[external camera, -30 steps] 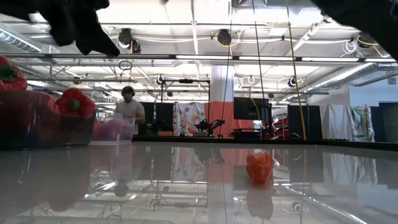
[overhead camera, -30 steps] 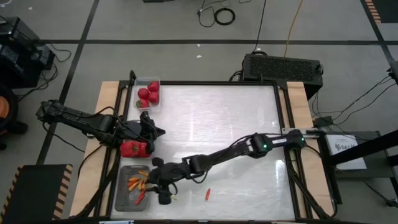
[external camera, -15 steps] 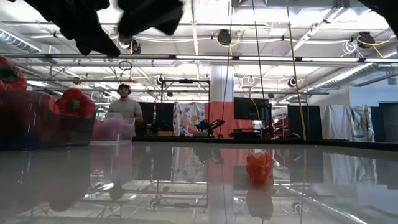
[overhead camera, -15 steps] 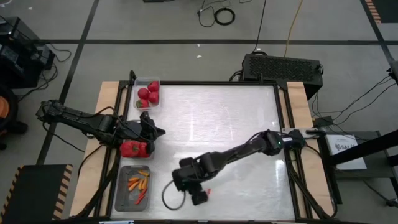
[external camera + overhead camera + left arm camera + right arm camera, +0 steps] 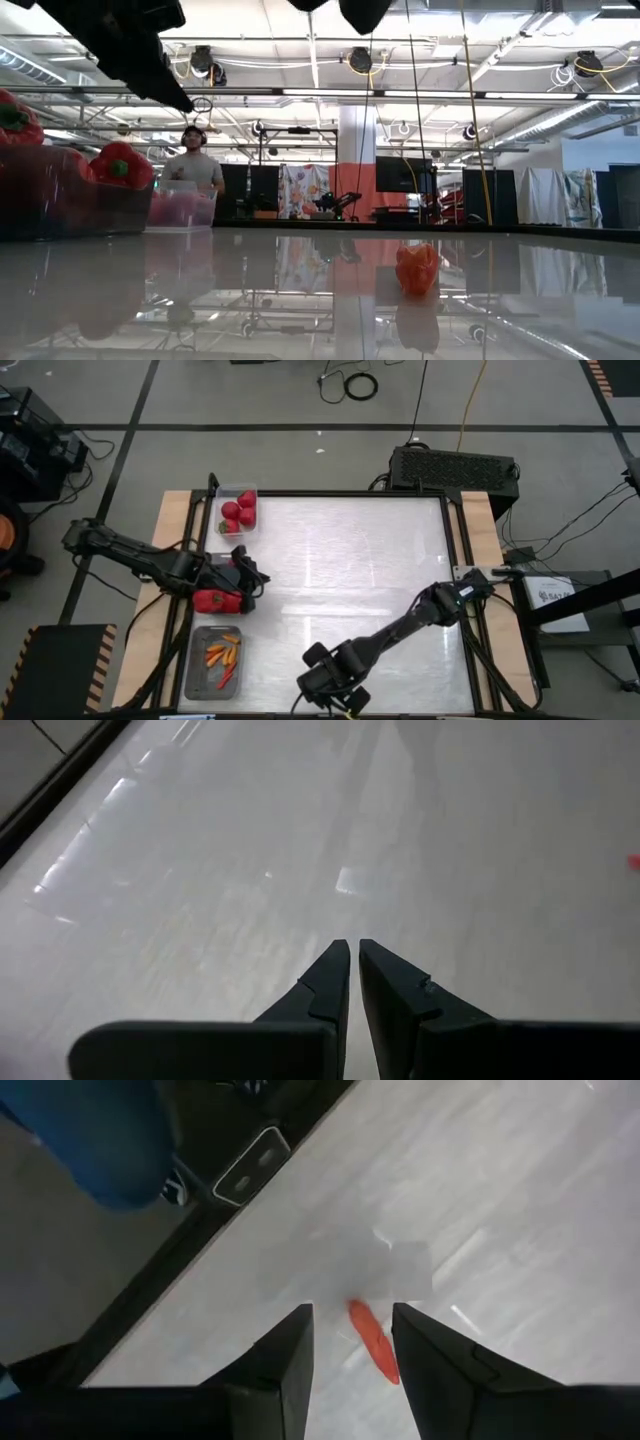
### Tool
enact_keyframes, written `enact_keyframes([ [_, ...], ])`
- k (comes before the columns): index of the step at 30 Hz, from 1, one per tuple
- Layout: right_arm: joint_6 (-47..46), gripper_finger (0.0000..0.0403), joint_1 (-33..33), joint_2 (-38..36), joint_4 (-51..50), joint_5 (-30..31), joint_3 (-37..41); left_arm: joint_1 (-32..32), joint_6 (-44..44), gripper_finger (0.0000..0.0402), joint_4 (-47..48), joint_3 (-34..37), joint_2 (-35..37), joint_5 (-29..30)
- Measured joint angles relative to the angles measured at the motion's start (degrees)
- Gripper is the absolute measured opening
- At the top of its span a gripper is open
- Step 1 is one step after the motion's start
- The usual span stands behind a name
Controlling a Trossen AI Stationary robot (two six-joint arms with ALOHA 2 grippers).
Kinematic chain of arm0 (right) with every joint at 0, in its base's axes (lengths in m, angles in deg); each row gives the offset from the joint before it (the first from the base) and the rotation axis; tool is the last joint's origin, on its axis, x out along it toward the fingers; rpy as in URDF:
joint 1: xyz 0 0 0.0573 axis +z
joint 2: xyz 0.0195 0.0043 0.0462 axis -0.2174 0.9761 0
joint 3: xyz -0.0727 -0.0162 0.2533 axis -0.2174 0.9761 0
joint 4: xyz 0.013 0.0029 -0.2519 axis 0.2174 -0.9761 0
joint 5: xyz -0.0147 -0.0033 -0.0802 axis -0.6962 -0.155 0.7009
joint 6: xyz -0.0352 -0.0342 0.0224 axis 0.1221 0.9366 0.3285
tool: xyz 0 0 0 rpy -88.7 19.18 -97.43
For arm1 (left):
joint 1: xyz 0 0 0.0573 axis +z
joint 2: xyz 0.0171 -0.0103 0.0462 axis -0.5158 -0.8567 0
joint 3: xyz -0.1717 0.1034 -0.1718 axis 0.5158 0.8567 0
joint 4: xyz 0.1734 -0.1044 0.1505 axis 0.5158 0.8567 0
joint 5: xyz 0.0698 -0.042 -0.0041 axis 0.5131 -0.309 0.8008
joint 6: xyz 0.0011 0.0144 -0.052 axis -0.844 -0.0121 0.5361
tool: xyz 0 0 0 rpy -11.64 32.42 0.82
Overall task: Sort produce into baskets
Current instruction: Put the orange chili pepper into the bottom gray bin
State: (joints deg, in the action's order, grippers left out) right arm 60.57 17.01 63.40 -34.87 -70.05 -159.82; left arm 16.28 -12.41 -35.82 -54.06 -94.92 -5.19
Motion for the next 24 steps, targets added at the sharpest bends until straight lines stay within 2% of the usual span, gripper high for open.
enact_keyframes([
  [5,2.39,0.0130,0.64,2.24,-0.37,0.92,-0.04,-0.40,-1.71,0.0035,-2.83,0.00,-1.85,-0.04],
  [10,6.36,0.0130,1.23,5.55,-1.39,4.70,0.02,-0.39,-2.08,0.0035,-4.32,0.00,-2.25,-0.02],
  [17,7.26,0.0130,1.35,7.77,-2.15,5.23,0.02,-0.39,-2.08,0.0035,-4.06,0.02,-2.26,-0.02],
  [24,6.41,0.0130,1.27,7.63,-2.21,8.90,-0.04,-0.39,-2.05,0.0035,-4.25,0.02,-2.26,-0.02],
])
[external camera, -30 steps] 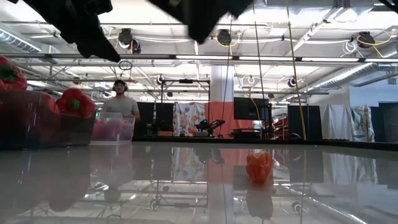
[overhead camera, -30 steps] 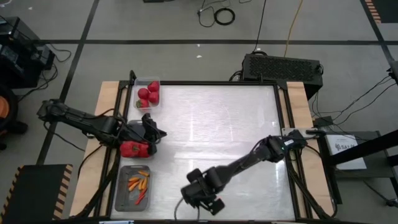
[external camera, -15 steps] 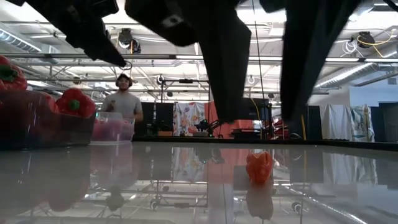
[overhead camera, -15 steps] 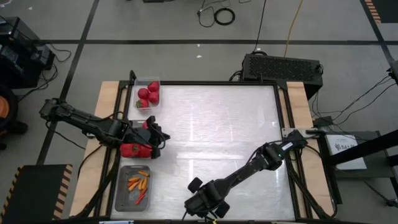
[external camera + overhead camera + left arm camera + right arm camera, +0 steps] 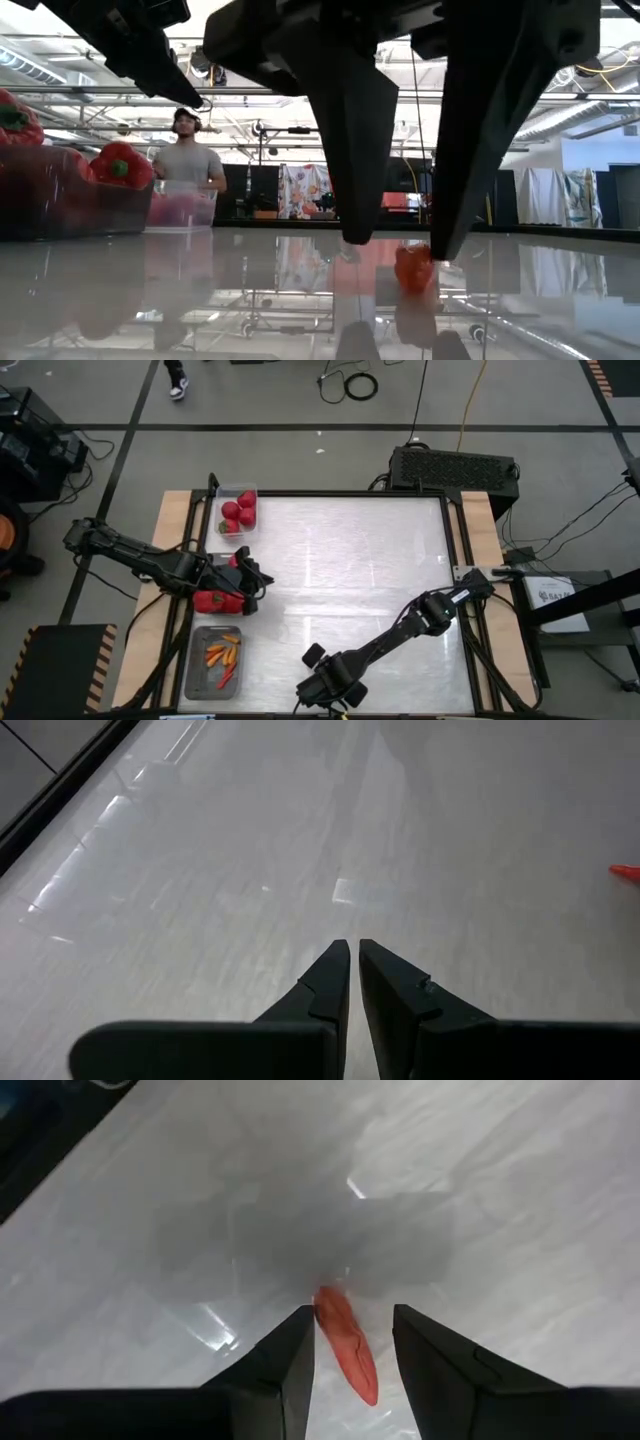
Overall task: Sort produce into baskets
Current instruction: Put the orange chili pepper into the bottom gray bin
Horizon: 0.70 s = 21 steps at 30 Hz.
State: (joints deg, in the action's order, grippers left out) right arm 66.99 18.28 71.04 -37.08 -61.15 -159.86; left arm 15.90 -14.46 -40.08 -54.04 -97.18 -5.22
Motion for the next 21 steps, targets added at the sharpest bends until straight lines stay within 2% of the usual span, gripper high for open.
enact_keyframes([
  [9,-0.72,0.0123,0.11,2.30,-1.59,-0.45,-0.07,0.00,0.03,0.0035,-0.15,0.00,0.00,0.00],
  [12,-0.62,0.0095,0.09,2.40,-0.95,-0.93,-0.07,0.00,-0.01,0.0035,-0.11,0.00,0.00,0.00],
  [17,-0.52,0.0020,-0.14,1.79,0.46,-0.42,0.11,0.00,0.01,0.0035,0.01,0.00,0.00,0.00],
  [19,-0.56,0.0010,-0.42,1.43,0.84,-0.26,0.12,0.00,0.00,0.0035,0.00,0.00,0.00,0.00],
  [21,-0.57,0.0017,-0.73,1.31,3.04,0.87,0.13,0.00,0.01,0.0035,0.00,0.00,0.00,0.00],
])
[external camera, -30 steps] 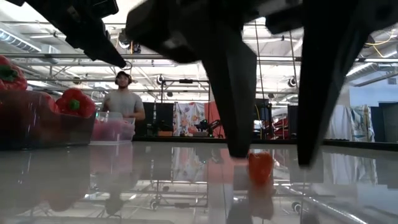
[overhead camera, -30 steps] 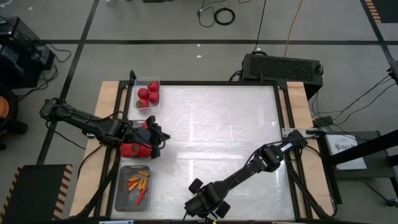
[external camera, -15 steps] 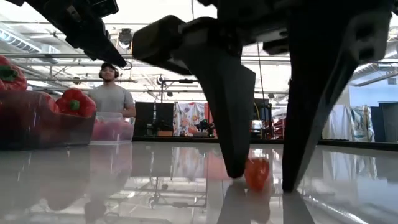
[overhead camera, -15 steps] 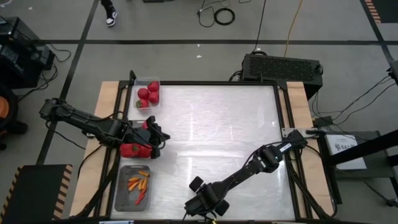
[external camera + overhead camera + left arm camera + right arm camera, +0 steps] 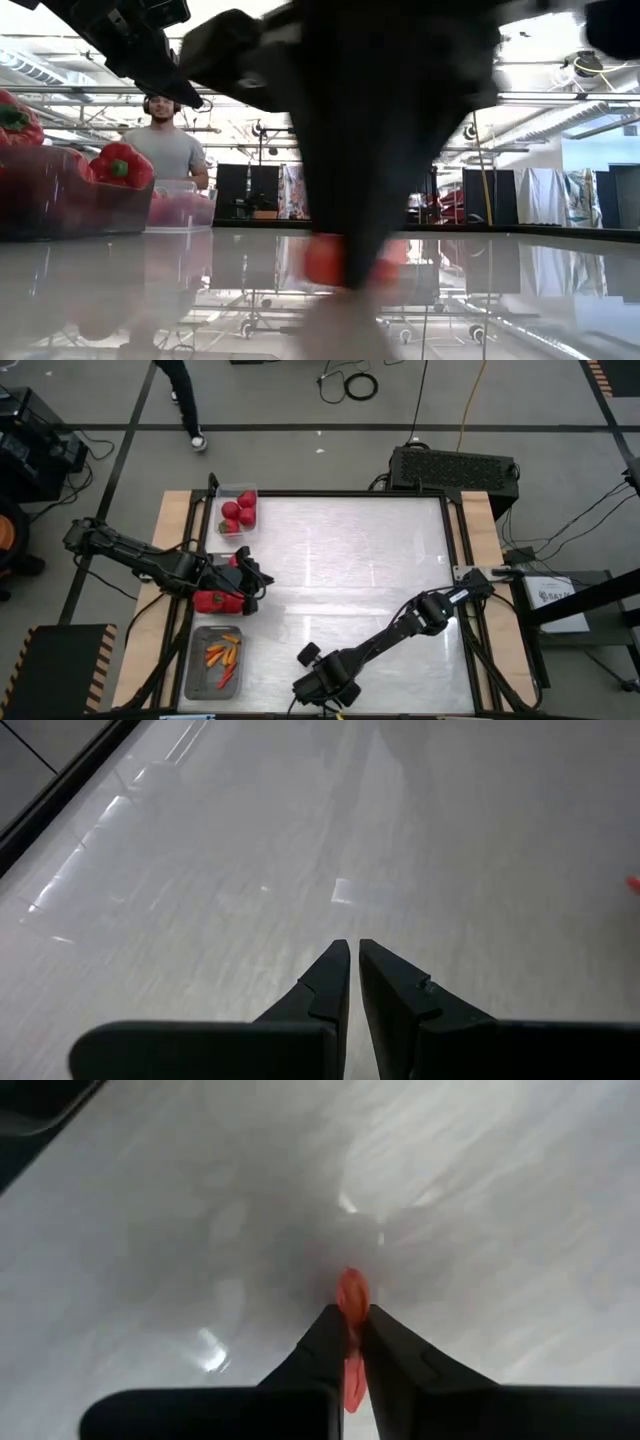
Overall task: Sort produce into baskets
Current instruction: Put the orange chili pepper into the bottom gray bin
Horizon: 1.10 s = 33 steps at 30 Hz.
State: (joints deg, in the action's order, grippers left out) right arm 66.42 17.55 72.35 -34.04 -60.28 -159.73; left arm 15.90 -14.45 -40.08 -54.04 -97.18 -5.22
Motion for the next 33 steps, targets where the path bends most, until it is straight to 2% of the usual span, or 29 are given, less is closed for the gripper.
enact_keyframes([
  [7,4.66,0.0022,-1.00,0.00,10.70,6.66,0.02,0.07,0.01,0.0035,0.15,0.00,0.01,0.90],
  [14,10.68,0.0013,-2.23,-0.02,31.14,11.54,0.02,0.07,0.01,0.0035,0.42,0.00,0.00,1.70],
  [18,12.29,0.0013,-3.37,0.02,46.61,11.22,0.02,0.07,-0.82,0.0035,0.01,0.00,-0.11,2.43],
  [23,6.94,0.0013,-5.69,0.70,64.03,7.39,-0.09,0.07,-1.62,0.0035,-2.07,0.02,-1.62,3.04],
  [28,2.52,0.0012,-7.67,2.41,72.34,2.28,-0.02,0.07,-3.95,0.0035,-2.28,0.07,-3.64,2.99],
  [33,1.31,0.0012,-8.64,4.00,78.29,2.04,-0.03,0.07,-5.89,0.0035,-3.00,0.09,-4.35,2.80],
])
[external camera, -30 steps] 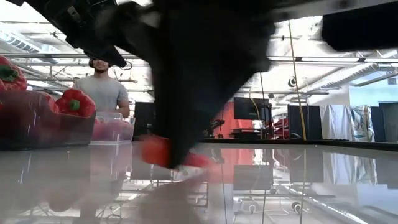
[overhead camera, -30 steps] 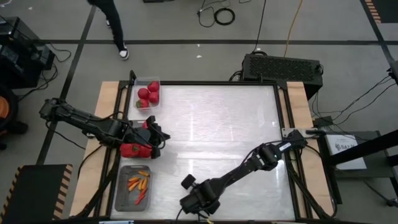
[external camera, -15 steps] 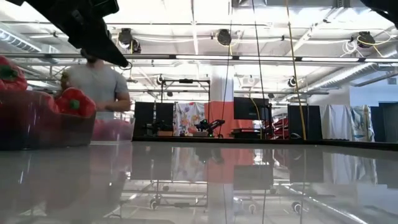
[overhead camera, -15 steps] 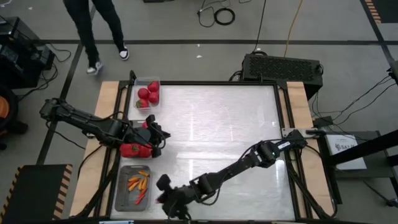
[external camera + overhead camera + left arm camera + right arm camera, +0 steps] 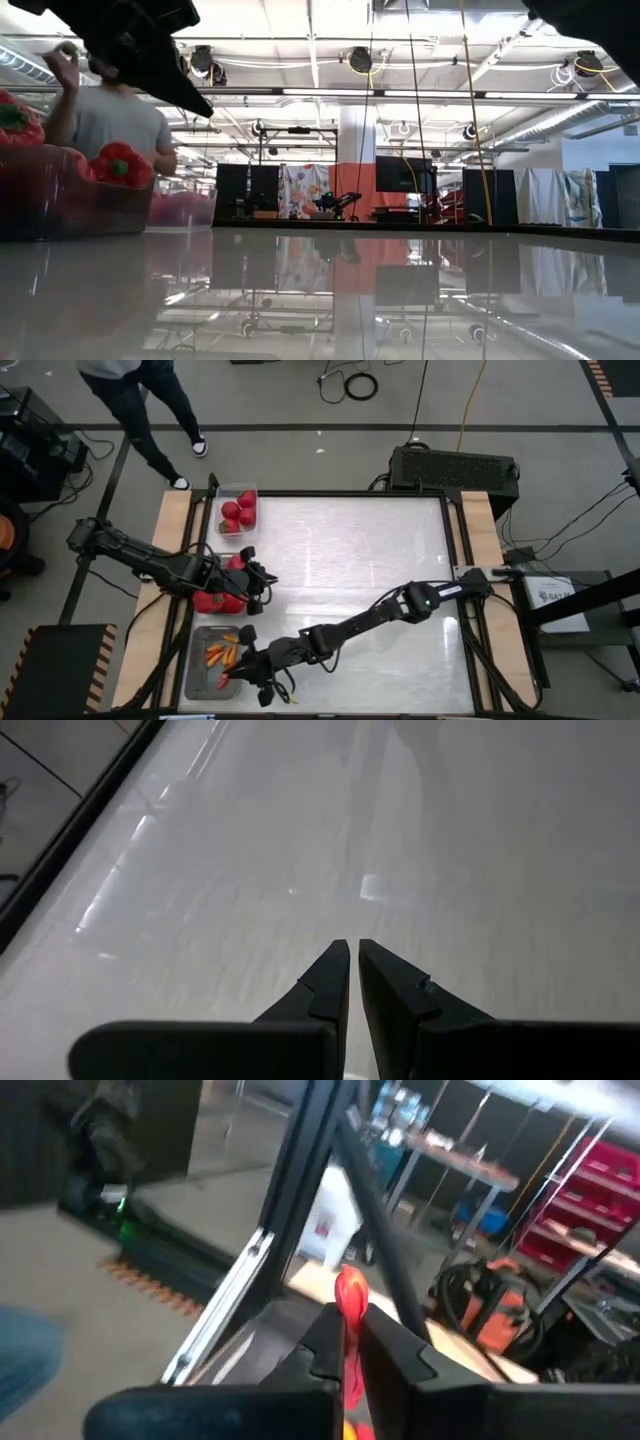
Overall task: Sort produce into baskets
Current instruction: Put the orange chili pepper into the bottom gray bin, then return to Home Position
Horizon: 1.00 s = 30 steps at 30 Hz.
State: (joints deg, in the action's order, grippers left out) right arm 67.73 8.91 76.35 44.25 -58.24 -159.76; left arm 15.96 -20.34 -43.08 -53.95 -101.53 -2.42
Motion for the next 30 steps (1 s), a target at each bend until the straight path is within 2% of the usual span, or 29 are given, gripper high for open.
enact_keyframes([
  [10,-6.09,0.0027,-2.48,6.56,12.65,0.52,0.05,0.38,-1.26,0.0035,-1.73,-0.02,0.06,0.00],
  [15,-10.15,0.0053,-3.36,7.28,9.88,0.52,0.05,0.38,-1.25,0.0035,-1.65,-0.02,0.06,-0.04],
  [26,-14.93,0.0149,-4.14,7.22,9.13,0.24,0.03,0.41,-1.09,0.0035,-1.63,-0.02,0.06,-0.04],
  [30,-15.32,0.0166,-4.10,4.86,3.36,-0.15,0.03,0.41,-0.67,0.0035,-1.92,-0.15,0.11,-0.04],
])
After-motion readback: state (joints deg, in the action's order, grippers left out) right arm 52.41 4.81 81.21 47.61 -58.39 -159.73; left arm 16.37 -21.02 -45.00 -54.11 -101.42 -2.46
